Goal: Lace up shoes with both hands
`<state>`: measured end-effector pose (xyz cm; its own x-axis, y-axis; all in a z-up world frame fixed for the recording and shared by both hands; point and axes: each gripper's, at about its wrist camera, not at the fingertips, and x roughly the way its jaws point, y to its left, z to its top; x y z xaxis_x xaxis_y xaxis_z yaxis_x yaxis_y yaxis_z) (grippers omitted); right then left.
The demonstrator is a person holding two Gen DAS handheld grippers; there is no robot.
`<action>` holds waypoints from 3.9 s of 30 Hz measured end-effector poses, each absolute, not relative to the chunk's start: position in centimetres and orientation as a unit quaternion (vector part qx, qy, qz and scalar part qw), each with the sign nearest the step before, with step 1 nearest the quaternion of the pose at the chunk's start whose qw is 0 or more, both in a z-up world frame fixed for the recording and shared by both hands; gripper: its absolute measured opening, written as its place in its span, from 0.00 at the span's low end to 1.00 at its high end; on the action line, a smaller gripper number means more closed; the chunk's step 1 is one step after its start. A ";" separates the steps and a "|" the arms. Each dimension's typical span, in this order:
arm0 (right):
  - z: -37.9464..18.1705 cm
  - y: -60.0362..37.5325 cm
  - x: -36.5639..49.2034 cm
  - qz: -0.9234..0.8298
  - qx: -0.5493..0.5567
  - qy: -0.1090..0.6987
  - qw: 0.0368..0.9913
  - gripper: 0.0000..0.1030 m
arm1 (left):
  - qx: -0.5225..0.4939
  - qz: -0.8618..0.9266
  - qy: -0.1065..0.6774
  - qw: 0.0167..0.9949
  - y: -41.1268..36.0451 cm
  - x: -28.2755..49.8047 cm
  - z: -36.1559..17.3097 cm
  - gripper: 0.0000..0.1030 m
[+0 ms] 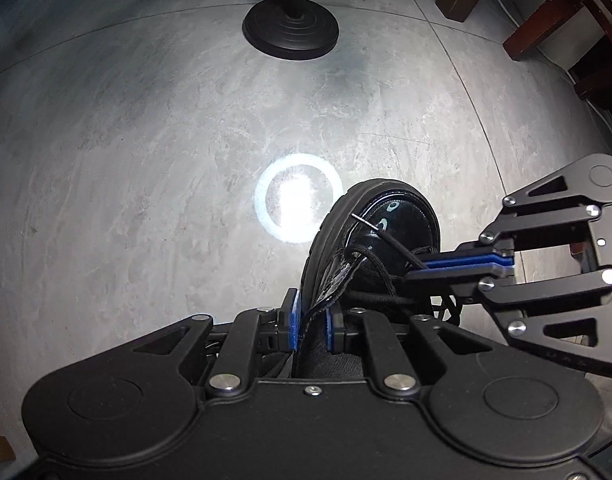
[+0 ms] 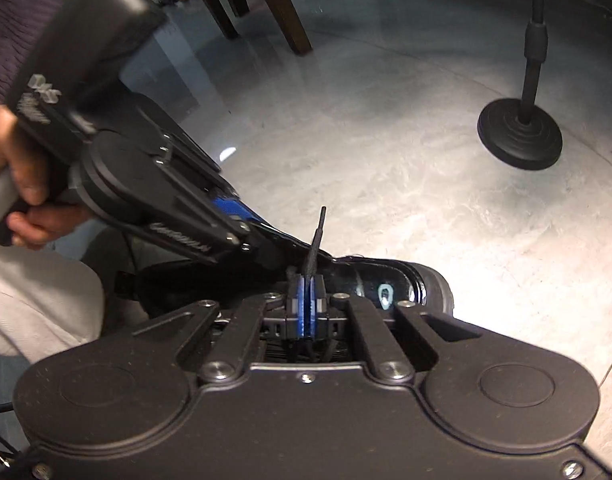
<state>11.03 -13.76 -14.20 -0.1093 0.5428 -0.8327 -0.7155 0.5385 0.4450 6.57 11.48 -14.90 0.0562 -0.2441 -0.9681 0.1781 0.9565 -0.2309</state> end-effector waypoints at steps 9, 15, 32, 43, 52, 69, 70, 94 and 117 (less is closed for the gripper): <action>-14.1 -14.2 9.9 0.475 -0.104 0.592 0.643 0.03 | -0.155 -0.147 0.710 0.671 14.7 8.4 -16.9 0.12; -14.1 -14.1 9.7 0.474 -0.108 0.591 0.644 0.03 | -0.265 -0.136 0.721 0.626 17.8 9.0 -19.3 0.13; -14.5 -14.1 9.5 0.464 -0.098 0.596 0.648 0.03 | -0.048 -0.210 0.696 0.685 13.8 9.0 -15.9 0.22; -14.5 -13.9 9.5 0.466 -0.103 0.592 0.649 0.03 | 0.247 -0.292 0.556 0.738 7.9 4.4 -13.2 0.22; -14.7 -13.9 9.5 0.465 -0.103 0.591 0.651 0.03 | -0.123 -0.221 0.650 0.717 15.5 8.7 -16.0 0.06; -13.4 -14.8 11.6 0.462 -0.040 0.608 0.644 0.03 | -0.187 -0.189 0.673 0.690 17.2 9.3 -17.9 0.07; -13.0 -15.1 12.5 0.464 -0.005 0.618 0.634 0.03 | -0.181 -0.192 0.672 0.692 17.1 9.2 -17.8 0.07; -17.3 -13.2 15.3 0.381 0.142 0.748 0.524 0.03 | -0.157 -0.203 0.666 0.700 16.5 8.9 -16.5 0.08; -17.1 -11.0 14.2 0.380 0.122 0.749 0.529 0.03 | -0.182 -0.192 0.672 0.691 17.5 9.3 -17.8 0.12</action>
<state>14.21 -11.04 -17.14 -0.4107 0.5847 -0.6996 -0.2193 0.6815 0.6982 9.27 17.49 -17.78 0.0225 -0.5097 -0.8601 0.0200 0.8603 -0.5093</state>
